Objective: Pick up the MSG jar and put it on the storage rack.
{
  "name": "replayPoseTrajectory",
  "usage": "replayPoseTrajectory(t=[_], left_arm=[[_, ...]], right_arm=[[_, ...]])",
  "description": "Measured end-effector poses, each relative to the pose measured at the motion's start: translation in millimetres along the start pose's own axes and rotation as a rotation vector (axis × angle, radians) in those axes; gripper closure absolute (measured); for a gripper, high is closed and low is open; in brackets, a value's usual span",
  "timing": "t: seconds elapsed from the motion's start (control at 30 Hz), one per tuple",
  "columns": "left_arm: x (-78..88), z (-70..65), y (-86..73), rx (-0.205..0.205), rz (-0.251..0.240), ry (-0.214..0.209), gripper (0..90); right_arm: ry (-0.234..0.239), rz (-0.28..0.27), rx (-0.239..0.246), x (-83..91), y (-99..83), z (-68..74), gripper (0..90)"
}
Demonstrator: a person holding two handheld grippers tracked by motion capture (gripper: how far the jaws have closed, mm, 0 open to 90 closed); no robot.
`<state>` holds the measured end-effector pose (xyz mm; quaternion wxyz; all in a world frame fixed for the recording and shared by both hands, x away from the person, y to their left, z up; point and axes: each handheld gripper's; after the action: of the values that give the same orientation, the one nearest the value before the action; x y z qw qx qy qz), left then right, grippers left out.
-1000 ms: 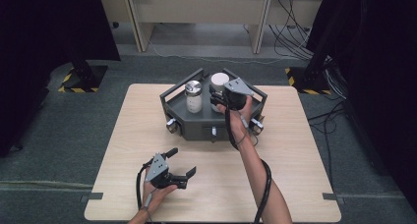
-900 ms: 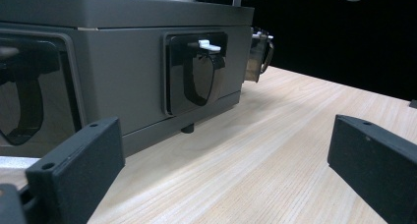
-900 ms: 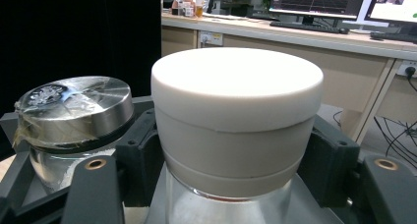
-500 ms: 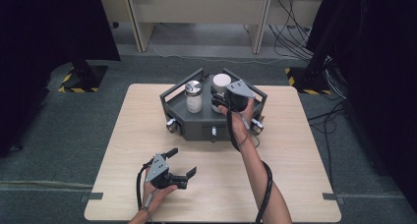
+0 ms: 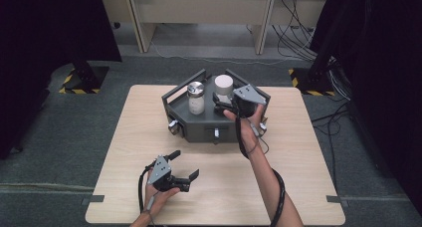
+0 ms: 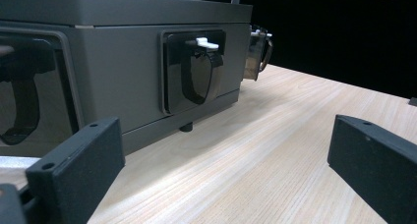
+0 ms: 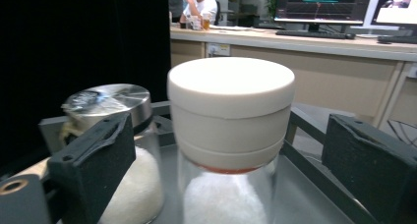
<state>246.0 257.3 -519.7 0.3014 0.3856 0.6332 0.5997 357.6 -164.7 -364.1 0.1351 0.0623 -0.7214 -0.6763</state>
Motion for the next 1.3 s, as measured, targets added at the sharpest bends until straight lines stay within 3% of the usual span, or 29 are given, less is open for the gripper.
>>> replayPoseTrajectory(t=[1.07,1.3], left_arm=[[0.7,0.1,-0.9,-0.002,-0.005,0.004,0.1],[0.6,0.0,-1.2,-0.002,-0.004,0.003,0.0]], right_arm=[[0.119,-0.090,-0.010,68.8,-39.6,-16.9,0.9],[0.118,-0.102,-0.014,89.7,-56.4,-24.7,0.6]])
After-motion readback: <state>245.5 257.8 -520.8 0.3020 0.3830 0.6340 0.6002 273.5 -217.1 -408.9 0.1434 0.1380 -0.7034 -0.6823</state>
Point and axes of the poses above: each handheld gripper's, and its own axes: x roughly backward along the jaws, y roughly out of its top, z roughly to its left, and after that the axes turned 12 degrees about -y, right-handed
